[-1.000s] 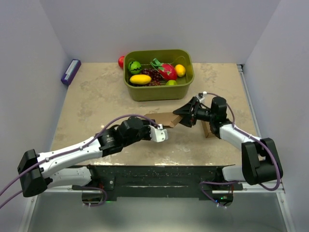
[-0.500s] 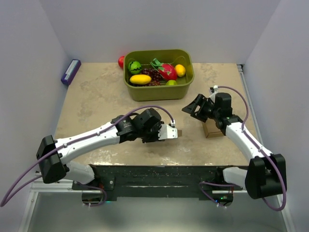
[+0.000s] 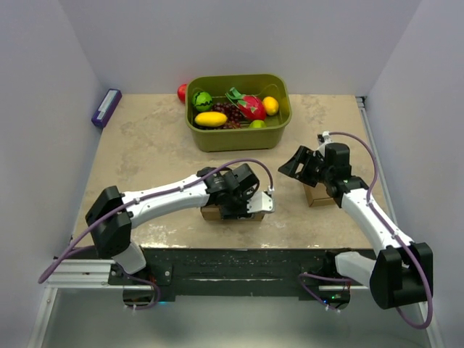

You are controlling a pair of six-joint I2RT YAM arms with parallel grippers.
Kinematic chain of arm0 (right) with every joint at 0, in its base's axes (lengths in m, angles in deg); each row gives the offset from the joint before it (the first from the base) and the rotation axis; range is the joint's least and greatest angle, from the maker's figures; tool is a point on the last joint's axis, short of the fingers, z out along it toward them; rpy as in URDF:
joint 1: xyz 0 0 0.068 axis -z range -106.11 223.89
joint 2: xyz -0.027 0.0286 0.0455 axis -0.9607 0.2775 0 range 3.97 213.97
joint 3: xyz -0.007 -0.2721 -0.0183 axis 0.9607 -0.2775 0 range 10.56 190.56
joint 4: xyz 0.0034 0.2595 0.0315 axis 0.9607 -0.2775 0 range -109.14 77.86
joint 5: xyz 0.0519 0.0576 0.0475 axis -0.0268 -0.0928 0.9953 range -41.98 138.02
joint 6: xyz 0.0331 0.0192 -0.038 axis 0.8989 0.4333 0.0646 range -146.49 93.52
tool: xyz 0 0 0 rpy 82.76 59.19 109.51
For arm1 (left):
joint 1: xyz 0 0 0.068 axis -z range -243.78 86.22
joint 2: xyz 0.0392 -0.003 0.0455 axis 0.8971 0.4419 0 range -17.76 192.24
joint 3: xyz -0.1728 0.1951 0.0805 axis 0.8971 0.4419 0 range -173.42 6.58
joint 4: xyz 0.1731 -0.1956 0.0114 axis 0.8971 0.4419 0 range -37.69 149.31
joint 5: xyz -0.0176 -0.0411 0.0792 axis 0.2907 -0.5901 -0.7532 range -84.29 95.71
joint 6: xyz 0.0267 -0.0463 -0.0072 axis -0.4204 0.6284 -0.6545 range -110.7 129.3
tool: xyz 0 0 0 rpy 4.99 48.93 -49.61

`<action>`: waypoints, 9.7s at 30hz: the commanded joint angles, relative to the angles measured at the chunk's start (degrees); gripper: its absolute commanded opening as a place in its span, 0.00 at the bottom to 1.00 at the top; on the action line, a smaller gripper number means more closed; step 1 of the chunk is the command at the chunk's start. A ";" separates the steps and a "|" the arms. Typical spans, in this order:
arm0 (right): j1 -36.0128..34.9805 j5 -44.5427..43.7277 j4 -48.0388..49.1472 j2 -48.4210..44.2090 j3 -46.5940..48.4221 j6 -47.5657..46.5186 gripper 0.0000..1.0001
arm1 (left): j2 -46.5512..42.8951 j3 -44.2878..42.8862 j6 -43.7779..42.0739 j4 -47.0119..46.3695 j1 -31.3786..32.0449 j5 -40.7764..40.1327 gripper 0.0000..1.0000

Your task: Fold the paper box

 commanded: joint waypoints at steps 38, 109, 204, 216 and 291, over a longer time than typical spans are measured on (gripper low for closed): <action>-16.28 -11.31 -17.79 -14.86 7.98 -12.31 0.53 | -36.75 9.17 37.81 -10.20 -12.11 -12.31 0.85; -34.84 -22.49 -20.09 -6.15 7.90 -2.29 0.07 | -29.82 23.33 43.81 -14.65 -12.11 -12.85 0.37; -28.42 -21.79 -21.85 -6.33 3.94 -0.71 0.00 | -28.23 23.42 44.25 -14.65 -11.93 -11.62 0.25; -28.43 -23.55 -22.99 -7.64 5.44 0.97 0.00 | -36.68 22.98 45.22 -15.97 -11.93 -12.32 0.56; -31.94 -29.17 -20.00 -11.07 2.89 3.25 0.13 | -22.79 18.50 46.19 -26.00 -12.02 -11.44 0.00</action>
